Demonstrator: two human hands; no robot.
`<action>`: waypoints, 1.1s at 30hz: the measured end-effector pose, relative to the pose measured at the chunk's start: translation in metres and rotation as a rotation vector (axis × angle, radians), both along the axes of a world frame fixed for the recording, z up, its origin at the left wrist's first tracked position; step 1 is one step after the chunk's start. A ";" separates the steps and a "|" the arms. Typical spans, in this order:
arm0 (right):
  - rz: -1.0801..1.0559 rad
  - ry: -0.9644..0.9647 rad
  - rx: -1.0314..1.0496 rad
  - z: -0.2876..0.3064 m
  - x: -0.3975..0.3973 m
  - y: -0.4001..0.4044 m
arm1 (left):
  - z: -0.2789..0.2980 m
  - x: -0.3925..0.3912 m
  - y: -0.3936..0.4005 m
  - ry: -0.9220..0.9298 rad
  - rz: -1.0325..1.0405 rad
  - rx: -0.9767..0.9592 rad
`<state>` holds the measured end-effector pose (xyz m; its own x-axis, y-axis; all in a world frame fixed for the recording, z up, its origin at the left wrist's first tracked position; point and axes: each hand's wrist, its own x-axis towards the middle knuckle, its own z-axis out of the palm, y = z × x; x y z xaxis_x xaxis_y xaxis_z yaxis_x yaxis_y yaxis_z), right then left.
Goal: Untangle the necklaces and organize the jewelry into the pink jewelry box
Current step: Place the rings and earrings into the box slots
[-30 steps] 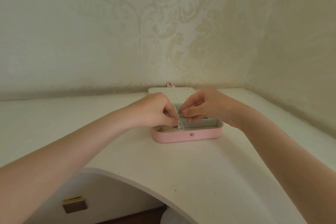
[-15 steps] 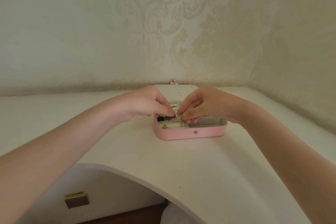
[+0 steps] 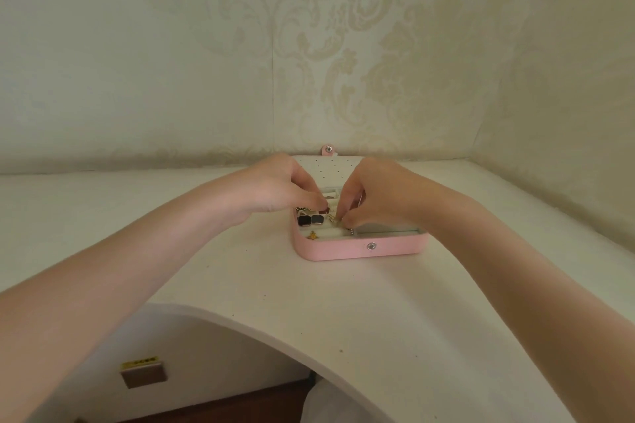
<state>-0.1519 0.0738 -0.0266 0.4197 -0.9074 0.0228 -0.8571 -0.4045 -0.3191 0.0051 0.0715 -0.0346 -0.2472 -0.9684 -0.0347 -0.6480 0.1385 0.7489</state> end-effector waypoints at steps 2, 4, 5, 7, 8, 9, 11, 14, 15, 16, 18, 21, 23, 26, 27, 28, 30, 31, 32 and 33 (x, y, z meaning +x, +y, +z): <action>0.014 0.041 -0.026 0.000 0.000 0.000 | 0.000 0.000 -0.001 0.004 -0.003 -0.002; 0.027 0.051 -0.047 -0.001 0.000 0.000 | -0.001 0.001 -0.002 0.011 -0.012 -0.006; 0.030 0.045 -0.056 -0.001 0.000 0.001 | -0.002 0.001 -0.003 0.024 -0.021 -0.011; 0.029 0.029 -0.073 -0.002 0.000 0.002 | -0.004 0.000 -0.003 0.057 -0.038 -0.024; 0.026 0.022 -0.075 -0.002 0.000 0.002 | -0.005 0.000 -0.003 0.068 -0.045 -0.027; 0.025 0.017 -0.071 -0.003 0.001 0.003 | -0.006 -0.001 -0.002 0.076 -0.053 -0.024; 0.029 0.006 -0.061 -0.003 0.002 0.004 | -0.008 -0.001 -0.001 0.103 -0.068 -0.013; 0.039 -0.002 -0.068 -0.004 0.003 0.006 | -0.010 -0.002 0.001 0.134 -0.064 -0.010; 0.039 -0.009 -0.068 -0.004 0.003 0.006 | -0.010 -0.002 0.001 0.137 -0.059 -0.009; 0.037 -0.017 -0.063 -0.005 0.003 0.006 | -0.010 -0.002 0.001 0.137 -0.057 -0.009; 0.028 -0.042 -0.041 -0.006 0.003 0.007 | -0.009 -0.003 0.002 0.116 -0.066 -0.017; 0.002 -0.091 -0.012 -0.005 0.001 0.008 | -0.008 -0.002 0.004 0.069 -0.098 -0.036; -0.007 -0.090 -0.005 -0.005 0.000 0.007 | -0.007 -0.002 0.004 0.050 -0.118 -0.046; -0.010 -0.093 -0.026 -0.006 -0.002 0.005 | -0.007 -0.001 0.004 0.023 -0.139 -0.067; -0.013 -0.106 -0.027 -0.006 -0.002 0.005 | -0.007 -0.001 0.004 0.016 -0.144 -0.074; -0.018 -0.126 -0.019 -0.007 -0.003 0.004 | -0.007 -0.001 0.004 0.011 -0.147 -0.078; -0.027 -0.178 0.011 -0.009 -0.004 0.004 | -0.007 -0.001 0.003 0.005 -0.145 -0.082; -0.031 -0.203 0.026 -0.010 -0.005 0.004 | -0.008 -0.001 0.003 0.006 -0.144 -0.084; -0.031 -0.225 0.041 -0.011 -0.005 0.004 | -0.008 -0.001 0.003 0.009 -0.143 -0.086; -0.029 -0.239 0.051 -0.012 -0.005 0.004 | -0.008 -0.001 0.002 0.011 -0.142 -0.086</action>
<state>-0.1567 0.0782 -0.0391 0.3813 -0.9216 0.0727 -0.7657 -0.3589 -0.5338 0.0042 0.0739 -0.0423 -0.3819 -0.9228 0.0506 -0.6088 0.2924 0.7375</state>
